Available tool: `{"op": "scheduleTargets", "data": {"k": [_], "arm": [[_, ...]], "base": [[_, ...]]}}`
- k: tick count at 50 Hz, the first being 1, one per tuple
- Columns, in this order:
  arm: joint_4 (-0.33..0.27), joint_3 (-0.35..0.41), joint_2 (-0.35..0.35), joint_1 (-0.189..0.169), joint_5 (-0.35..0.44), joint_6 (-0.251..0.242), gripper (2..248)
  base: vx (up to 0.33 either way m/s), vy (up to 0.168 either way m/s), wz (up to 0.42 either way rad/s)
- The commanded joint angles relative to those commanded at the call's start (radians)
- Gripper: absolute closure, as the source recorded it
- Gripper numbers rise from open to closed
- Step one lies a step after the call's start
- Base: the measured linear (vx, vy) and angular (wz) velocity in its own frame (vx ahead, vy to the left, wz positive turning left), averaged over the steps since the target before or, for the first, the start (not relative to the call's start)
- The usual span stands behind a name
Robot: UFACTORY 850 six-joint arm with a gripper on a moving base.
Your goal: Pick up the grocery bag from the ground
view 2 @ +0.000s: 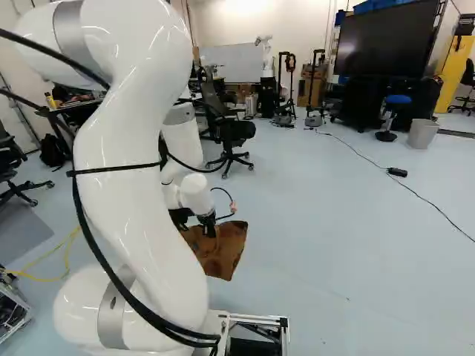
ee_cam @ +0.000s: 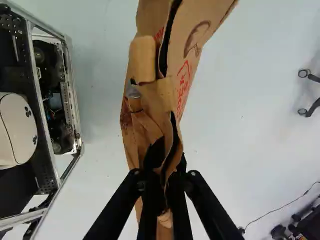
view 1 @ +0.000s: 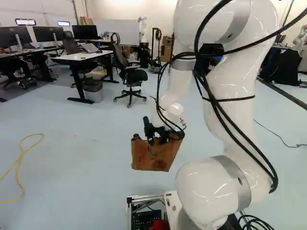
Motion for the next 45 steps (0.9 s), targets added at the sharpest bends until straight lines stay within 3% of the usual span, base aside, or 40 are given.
{"op": "scheduleTargets", "data": {"k": [45], "arm": [[0.000, 0.193, 0.311, 0.008, 0.000, 0.000, 226]], "base": [[0.000, 0.000, 0.000]]}}
